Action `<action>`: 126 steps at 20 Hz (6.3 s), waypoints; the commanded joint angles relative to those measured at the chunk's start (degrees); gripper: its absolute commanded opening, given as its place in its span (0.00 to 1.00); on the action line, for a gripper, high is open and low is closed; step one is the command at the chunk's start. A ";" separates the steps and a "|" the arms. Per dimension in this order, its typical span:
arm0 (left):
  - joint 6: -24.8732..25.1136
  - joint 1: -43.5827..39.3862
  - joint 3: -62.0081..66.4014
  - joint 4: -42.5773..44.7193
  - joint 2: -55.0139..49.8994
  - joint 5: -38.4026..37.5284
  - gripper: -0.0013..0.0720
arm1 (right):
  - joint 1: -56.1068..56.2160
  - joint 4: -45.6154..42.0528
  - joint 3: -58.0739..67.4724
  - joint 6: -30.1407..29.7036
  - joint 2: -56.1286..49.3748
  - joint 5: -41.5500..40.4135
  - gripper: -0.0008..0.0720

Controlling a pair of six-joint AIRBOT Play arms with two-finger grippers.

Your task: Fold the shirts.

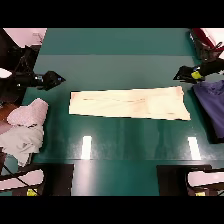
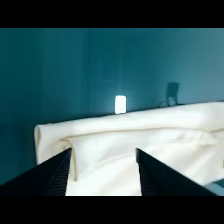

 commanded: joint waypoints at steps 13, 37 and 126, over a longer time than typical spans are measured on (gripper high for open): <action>-0.87 -21.49 2.56 -0.90 -0.15 -4.72 0.05 | -24.26 16.68 -16.98 -18.49 -5.90 7.91 0.86; -8.11 -32.33 11.54 4.48 -12.85 2.32 0.05 | -8.15 22.84 -5.92 -16.17 -3.63 14.34 0.03; -13.42 -22.08 40.30 25.70 -3.06 -23.65 0.05 | 9.77 33.97 -15.26 -14.88 3.15 -17.46 0.03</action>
